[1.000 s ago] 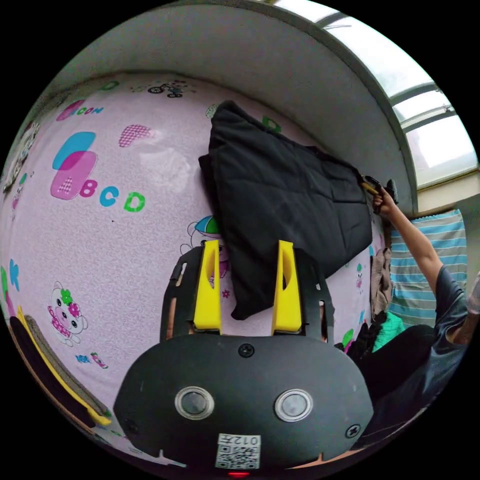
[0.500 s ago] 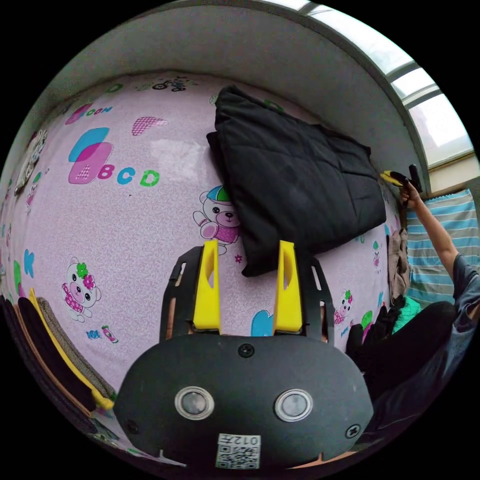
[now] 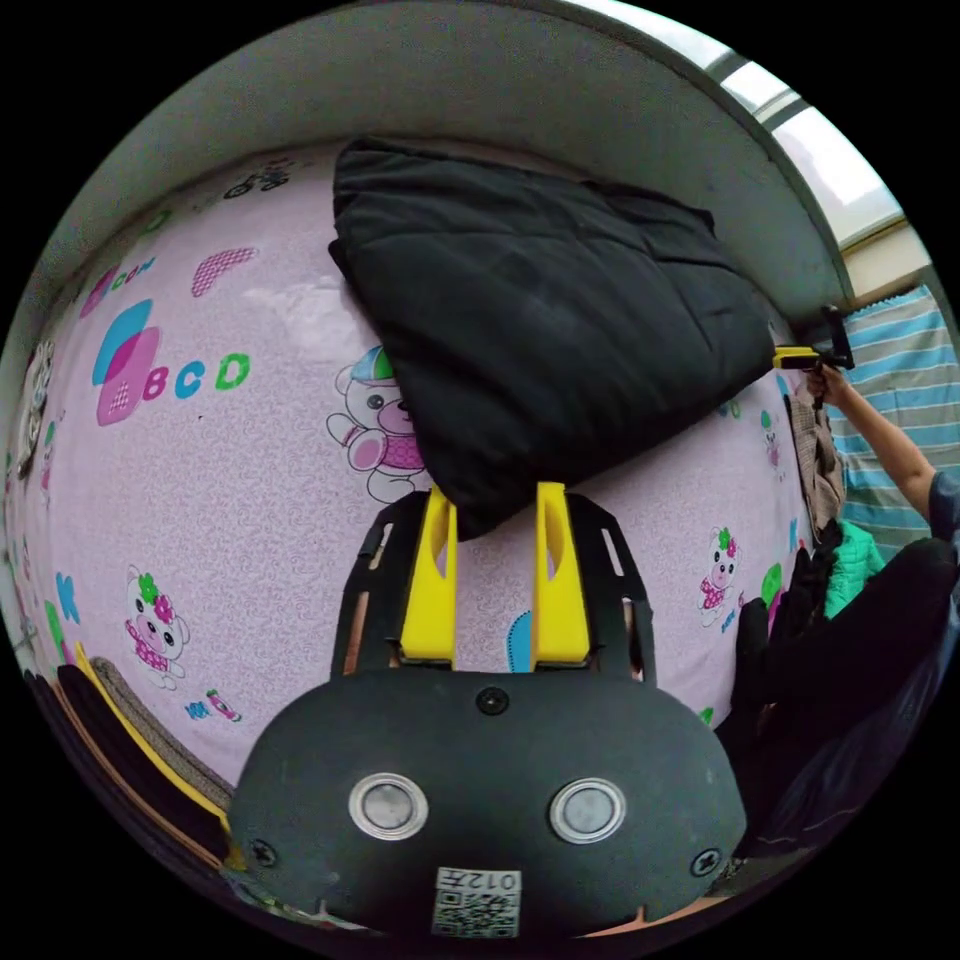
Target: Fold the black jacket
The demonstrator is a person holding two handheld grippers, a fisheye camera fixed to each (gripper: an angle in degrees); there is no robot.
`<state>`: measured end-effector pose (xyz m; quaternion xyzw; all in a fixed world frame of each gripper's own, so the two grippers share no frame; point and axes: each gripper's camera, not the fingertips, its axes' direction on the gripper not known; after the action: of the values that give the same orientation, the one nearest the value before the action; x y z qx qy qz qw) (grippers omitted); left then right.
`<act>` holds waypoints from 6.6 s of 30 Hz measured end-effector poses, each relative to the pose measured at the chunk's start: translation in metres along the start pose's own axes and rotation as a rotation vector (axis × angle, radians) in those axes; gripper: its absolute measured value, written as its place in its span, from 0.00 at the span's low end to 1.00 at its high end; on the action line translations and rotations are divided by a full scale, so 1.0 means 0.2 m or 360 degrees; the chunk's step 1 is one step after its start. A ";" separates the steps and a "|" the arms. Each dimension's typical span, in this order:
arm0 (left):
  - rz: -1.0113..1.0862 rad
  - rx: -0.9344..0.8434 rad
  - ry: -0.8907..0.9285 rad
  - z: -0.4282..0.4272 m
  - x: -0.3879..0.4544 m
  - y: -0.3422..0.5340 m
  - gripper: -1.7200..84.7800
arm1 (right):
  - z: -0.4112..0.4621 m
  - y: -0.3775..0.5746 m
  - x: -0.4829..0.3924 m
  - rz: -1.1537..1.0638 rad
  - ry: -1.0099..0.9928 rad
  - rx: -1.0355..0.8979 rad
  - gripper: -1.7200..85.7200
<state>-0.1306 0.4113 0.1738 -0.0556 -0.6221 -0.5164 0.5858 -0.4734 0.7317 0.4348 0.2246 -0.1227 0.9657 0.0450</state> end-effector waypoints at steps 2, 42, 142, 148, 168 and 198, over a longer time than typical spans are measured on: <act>0.0057 -0.0081 -0.0035 0.00 0.03 -0.06 0.14 | 0.01 -0.07 -0.04 -0.0011 -0.0004 -0.0112 0.07; 0.0780 -0.0398 -0.0132 -0.12 0.98 -1.24 0.13 | 0.20 -0.76 -0.79 -0.0354 -0.0056 -0.0303 0.13; 0.0665 0.0006 0.0120 -0.47 0.87 -1.08 0.09 | -0.02 -1.31 -0.99 -0.0470 -0.0179 -0.0113 0.09; 0.0840 -0.0273 -0.0024 -0.50 0.82 -0.86 0.13 | -0.10 -1.07 -0.81 -0.0449 -0.0096 -0.0198 0.12; 0.0873 -0.0060 -0.0021 -0.67 0.69 -0.83 0.02 | -0.17 -0.78 -0.50 -0.0432 -0.0213 -0.0081 0.01; -0.0260 0.0167 -0.0035 -0.37 0.13 -0.27 0.11 | 0.10 0.02 0.28 0.0738 -0.0278 0.0236 0.16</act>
<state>-0.1250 0.3201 0.1475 0.0206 -0.6572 -0.5285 0.5371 -0.5163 0.7240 0.4755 0.2757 -0.1032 0.9334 -0.2051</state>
